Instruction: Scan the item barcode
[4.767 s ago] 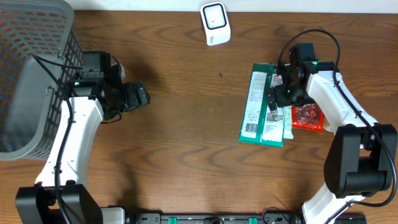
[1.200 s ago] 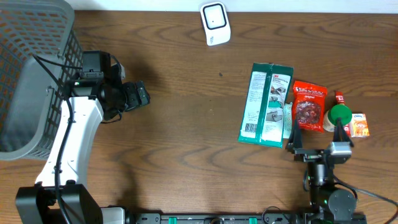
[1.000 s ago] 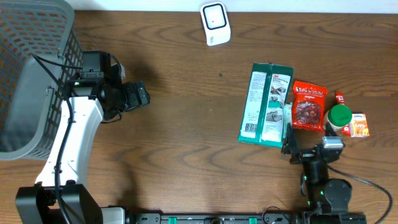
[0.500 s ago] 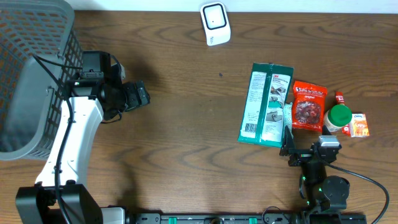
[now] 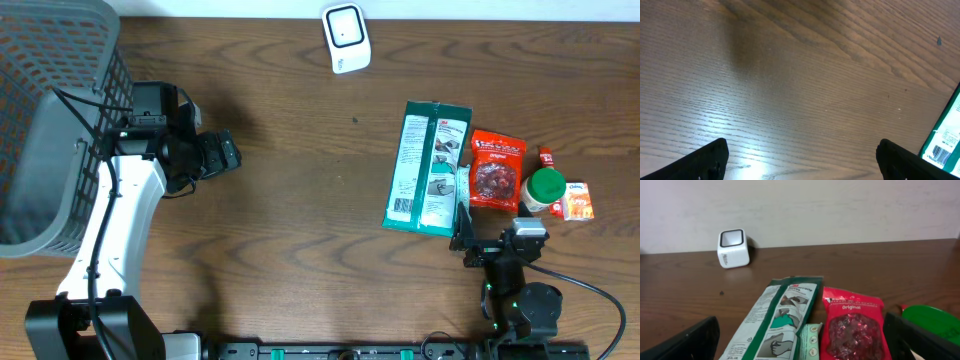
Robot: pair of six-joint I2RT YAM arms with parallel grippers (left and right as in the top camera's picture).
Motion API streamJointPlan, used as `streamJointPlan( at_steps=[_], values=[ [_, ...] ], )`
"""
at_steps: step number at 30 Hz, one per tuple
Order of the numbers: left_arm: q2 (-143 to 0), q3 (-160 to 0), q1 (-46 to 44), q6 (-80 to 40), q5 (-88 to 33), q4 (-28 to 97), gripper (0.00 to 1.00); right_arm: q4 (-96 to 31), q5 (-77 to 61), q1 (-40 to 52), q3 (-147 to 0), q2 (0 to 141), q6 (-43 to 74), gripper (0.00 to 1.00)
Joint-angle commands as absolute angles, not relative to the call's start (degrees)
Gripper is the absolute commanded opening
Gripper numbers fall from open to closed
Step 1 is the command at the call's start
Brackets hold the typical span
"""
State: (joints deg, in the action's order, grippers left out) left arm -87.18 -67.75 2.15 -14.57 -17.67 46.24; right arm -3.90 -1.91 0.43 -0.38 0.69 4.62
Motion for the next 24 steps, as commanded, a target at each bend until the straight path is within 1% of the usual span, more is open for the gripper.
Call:
streamJointPlan(
  at_steps=[1, 9, 13, 17, 24],
  values=[
    [-87.2, -68.1, 2.3, -14.0, -17.3, 46.4, 0.95, -4.1, -1.8, -0.6, -0.3, 0.3, 5.5, 0.99],
    [-86.9, -68.1, 2.3, -14.0, -17.3, 46.4, 0.95, -4.1, -1.8, -0.6, -0.3, 0.3, 5.5, 0.99],
    [-83.8, -68.1, 2.3, -14.0, -17.3, 46.4, 0.95, -4.1, -1.8, -0.6, -0.3, 0.3, 5.5, 0.99],
    [-77.7, -68.1, 2.3, -14.0, -17.3, 46.4, 0.95, -4.1, -1.8, -0.6, -0.3, 0.3, 5.5, 0.99],
    [-61.5, -68.1, 2.3, -14.0, -17.3, 46.4, 0.95, -4.1, -1.8, -0.6, -0.3, 0.3, 5.5, 0.99]
  ],
)
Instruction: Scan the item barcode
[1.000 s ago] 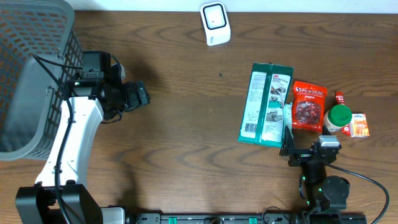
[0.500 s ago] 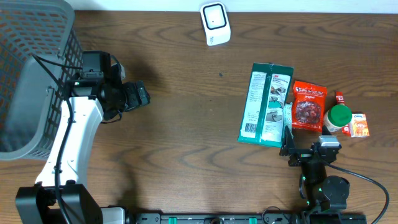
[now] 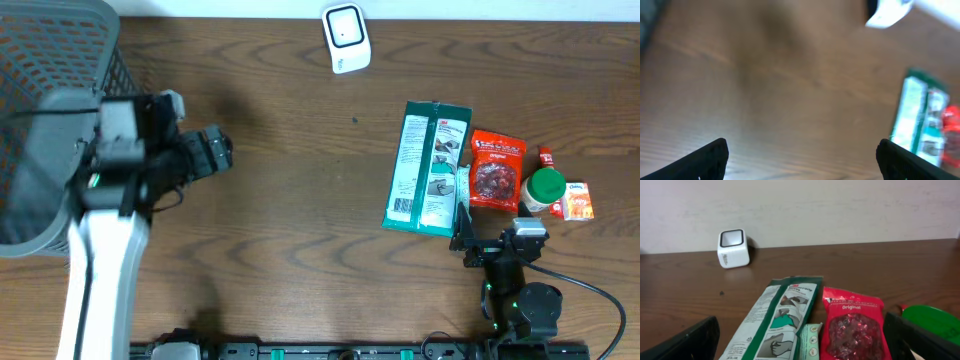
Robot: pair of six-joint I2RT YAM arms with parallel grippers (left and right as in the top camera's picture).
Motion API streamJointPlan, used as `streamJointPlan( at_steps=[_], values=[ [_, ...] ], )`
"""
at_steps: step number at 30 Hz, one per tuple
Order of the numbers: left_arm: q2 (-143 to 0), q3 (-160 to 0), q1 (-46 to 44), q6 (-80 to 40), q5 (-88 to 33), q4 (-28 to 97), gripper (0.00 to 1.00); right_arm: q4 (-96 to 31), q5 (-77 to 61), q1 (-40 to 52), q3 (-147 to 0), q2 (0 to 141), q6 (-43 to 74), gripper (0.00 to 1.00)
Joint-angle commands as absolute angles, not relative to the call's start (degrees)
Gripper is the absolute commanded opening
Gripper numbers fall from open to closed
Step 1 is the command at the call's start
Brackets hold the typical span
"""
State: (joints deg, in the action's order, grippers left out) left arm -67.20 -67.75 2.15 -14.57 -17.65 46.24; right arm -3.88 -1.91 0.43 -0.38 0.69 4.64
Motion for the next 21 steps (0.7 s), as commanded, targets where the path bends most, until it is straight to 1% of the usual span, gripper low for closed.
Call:
streamJointPlan(
  at_steps=[1, 10, 21],
  values=[
    [-58.5, -68.2, 2.3, -14.0, -17.3, 46.4, 0.95, -4.1, -1.8, -0.6, -0.3, 0.3, 5.5, 0.99],
    [-36.5, -68.1, 2.3, -14.0, -17.3, 46.4, 0.95, -4.1, -1.8, -0.6, -0.3, 0.3, 5.5, 0.99],
    [-22.5, -67.1, 2.2, -14.0, -17.3, 46.7, 0.95, -4.1, -1.8, -0.6, -0.3, 0.3, 5.5, 0.99]
  ],
)
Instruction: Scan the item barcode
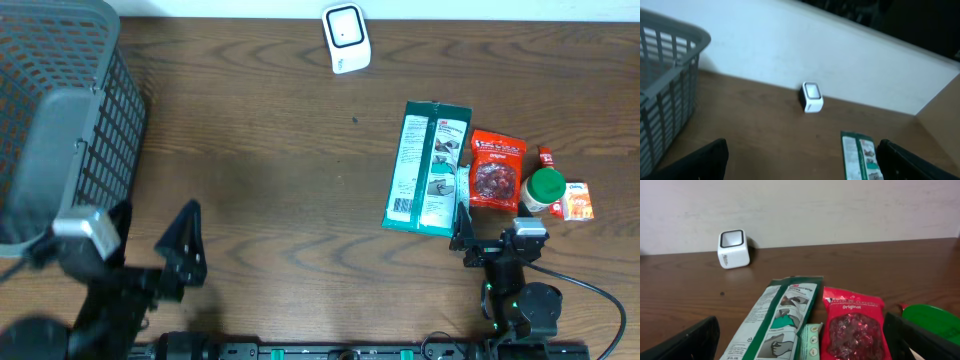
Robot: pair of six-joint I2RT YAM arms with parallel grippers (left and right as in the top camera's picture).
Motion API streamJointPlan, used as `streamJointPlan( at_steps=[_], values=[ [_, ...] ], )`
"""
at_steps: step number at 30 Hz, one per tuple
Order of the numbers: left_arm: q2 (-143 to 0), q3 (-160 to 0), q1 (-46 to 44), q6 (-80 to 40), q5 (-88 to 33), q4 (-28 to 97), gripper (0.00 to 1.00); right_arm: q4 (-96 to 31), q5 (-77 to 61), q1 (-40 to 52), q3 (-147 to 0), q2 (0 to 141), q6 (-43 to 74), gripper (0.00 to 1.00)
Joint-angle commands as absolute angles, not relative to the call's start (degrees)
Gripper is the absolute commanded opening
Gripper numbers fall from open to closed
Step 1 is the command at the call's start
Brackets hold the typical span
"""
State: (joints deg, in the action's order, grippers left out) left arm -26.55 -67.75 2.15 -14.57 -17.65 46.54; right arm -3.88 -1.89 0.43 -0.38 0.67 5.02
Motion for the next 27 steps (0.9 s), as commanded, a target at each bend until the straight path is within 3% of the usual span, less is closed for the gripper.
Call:
streamJointPlan(
  at_steps=[1, 15, 22, 27],
  values=[
    [-21.0, -66.7, 2.2, -14.0, -17.3, 46.7, 0.95, -4.1, -1.8, -0.6, -0.3, 0.3, 5.5, 0.99],
    [-1.1, -53.7, 2.2, -14.0, -15.3, 43.4, 0.95, -4.1, -1.8, -0.6, -0.3, 0.3, 5.5, 0.99],
    [-0.1, -43.2, 2.2, -14.0, -15.3, 24.8, 0.95, -4.1, -1.8, -0.6, -0.3, 0.3, 5.5, 0.99],
    [-0.1, -31.9, 2.2, -14.0, -15.4, -1.3, 0.95, -4.1, -1.8, -0.6, -0.3, 0.3, 5.5, 0.99]
  ],
)
